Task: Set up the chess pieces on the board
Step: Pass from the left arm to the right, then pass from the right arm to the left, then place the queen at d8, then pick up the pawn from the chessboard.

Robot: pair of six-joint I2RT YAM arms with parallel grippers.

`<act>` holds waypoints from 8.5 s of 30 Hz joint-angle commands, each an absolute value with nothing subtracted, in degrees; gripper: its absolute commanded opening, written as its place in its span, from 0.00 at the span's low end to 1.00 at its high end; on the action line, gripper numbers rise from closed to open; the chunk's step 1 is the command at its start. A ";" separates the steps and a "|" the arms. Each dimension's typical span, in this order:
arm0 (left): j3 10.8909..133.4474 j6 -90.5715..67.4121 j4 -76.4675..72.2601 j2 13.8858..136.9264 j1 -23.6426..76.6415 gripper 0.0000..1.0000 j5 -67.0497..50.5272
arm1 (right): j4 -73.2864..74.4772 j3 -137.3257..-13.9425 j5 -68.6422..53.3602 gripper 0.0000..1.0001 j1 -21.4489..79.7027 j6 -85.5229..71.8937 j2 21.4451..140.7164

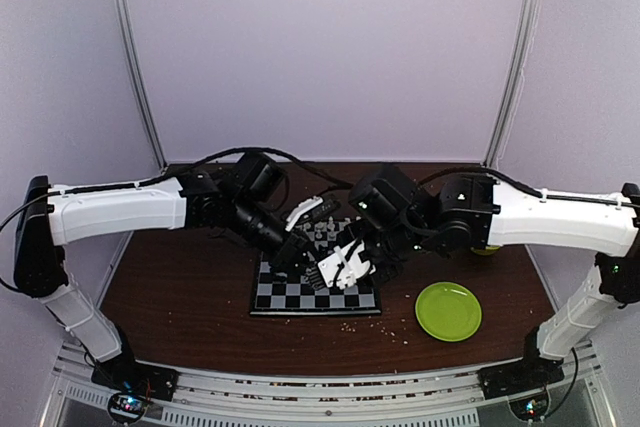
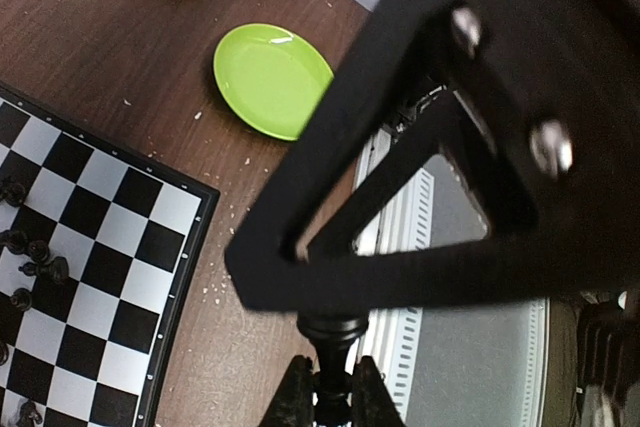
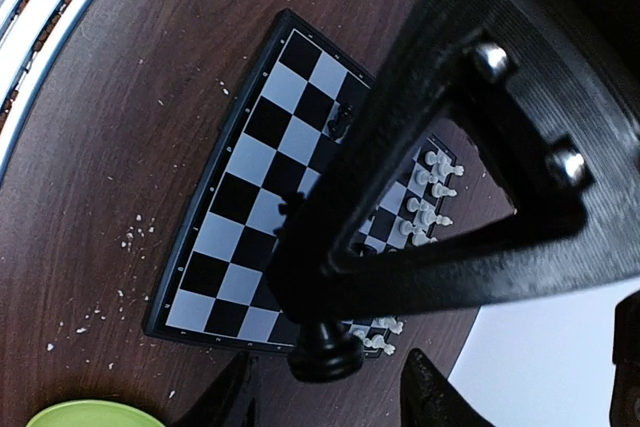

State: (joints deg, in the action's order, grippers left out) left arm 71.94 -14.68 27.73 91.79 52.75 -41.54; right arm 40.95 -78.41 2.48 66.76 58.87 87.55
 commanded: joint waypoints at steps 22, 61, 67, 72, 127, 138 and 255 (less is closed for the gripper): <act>72.27 -15.68 25.33 92.02 53.57 0.11 -42.51 | 40.51 -75.96 7.17 0.13 71.23 59.74 89.86; 62.38 -8.57 -20.04 85.25 68.29 0.59 -9.98 | 14.58 -54.41 -62.12 0.09 39.21 7.67 67.16; 63.51 -10.55 -23.11 87.66 68.29 0.48 -15.83 | 15.26 -54.32 -62.03 0.09 39.12 9.24 66.56; 63.62 -12.34 -23.93 88.33 68.29 0.35 -17.54 | 15.57 -53.90 -61.77 0.10 39.11 9.85 66.23; 67.88 -9.91 16.96 96.64 63.13 0.06 -2.43 | 18.16 -45.92 -53.39 0.54 14.50 16.62 58.27; 66.85 -11.06 15.58 102.22 62.19 0.07 -4.30 | 18.63 -45.66 -53.39 0.54 14.49 17.94 58.61; 93.58 11.29 29.92 121.92 43.30 0.26 -17.81 | 26.84 -50.33 -43.32 0.41 17.84 26.47 68.28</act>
